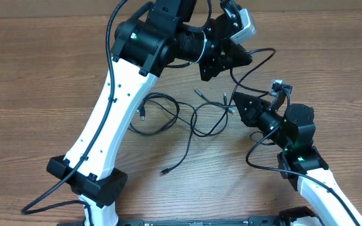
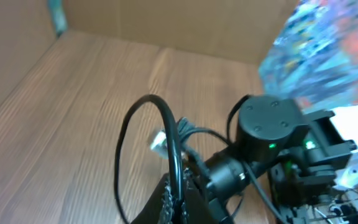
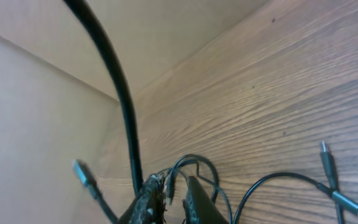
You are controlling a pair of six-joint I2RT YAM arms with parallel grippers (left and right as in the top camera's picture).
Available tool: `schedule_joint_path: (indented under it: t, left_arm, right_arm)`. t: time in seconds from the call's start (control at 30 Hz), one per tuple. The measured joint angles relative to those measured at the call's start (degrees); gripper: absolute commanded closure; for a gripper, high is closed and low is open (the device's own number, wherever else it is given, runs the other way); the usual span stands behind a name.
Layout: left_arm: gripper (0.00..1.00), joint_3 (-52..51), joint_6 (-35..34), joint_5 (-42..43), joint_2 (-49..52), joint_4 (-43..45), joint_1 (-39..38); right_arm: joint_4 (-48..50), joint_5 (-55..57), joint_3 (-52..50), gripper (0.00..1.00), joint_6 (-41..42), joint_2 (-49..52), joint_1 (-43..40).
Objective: Untangle cables
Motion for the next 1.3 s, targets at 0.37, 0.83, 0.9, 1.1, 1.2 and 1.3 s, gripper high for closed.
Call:
schedule_joint_path:
  t: [0.37, 0.83, 0.9, 1.1, 1.2, 1.3]
  left_arm:
    - [0.96, -0.02, 0.09, 4.7, 0.17, 2.89, 0.0]
    - [0.96, -0.02, -0.57, -1.27, 0.17, 3.67, 0.0]
    - [0.96, -0.02, -0.57, -3.43, 0.17, 3.67, 0.0]
    - [0.96, -0.02, -2.03, -9.25, 0.17, 3.8, 0.04]
    - [0.96, -0.04, -4.33, -10.25, 0.2, 5.51, 0.0]
    - [0.96, -0.07, -7.98, -10.34, 0.2, 7.78, -0.24]
  right_arm:
    - [-0.15, -5.03, 0.0, 0.53, -2.93, 0.2, 0.02]
    - [-7.04, -13.31, 0.0, 0.35, -7.04, 0.28, 0.02]
    - [-7.89, -14.51, 0.0, 0.33, -7.3, 0.28, 0.04]
    - [-7.96, -17.22, 0.0, 0.21, -7.56, 0.28, 0.02]
    - [-5.42, -18.91, 0.0, 0.14, -7.48, 0.28, 0.04]
    - [-4.0, -18.95, 0.0, 0.09, -7.67, 0.28, 0.2]
